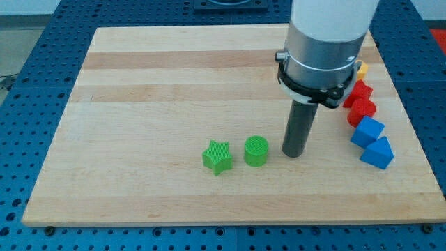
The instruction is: Push the green circle right to the green star
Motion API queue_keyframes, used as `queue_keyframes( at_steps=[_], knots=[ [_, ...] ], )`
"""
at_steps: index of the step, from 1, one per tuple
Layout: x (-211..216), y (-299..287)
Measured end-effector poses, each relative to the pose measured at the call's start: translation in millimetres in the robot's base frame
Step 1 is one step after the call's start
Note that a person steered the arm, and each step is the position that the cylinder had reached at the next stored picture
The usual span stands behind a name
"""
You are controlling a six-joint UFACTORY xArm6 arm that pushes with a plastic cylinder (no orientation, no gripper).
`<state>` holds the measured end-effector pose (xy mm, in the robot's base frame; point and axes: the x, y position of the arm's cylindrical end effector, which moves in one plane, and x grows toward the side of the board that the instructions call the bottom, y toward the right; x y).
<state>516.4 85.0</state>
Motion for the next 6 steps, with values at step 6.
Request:
queue_keyframes(
  at_steps=[6],
  knots=[
    [-24, -23]
  ],
)
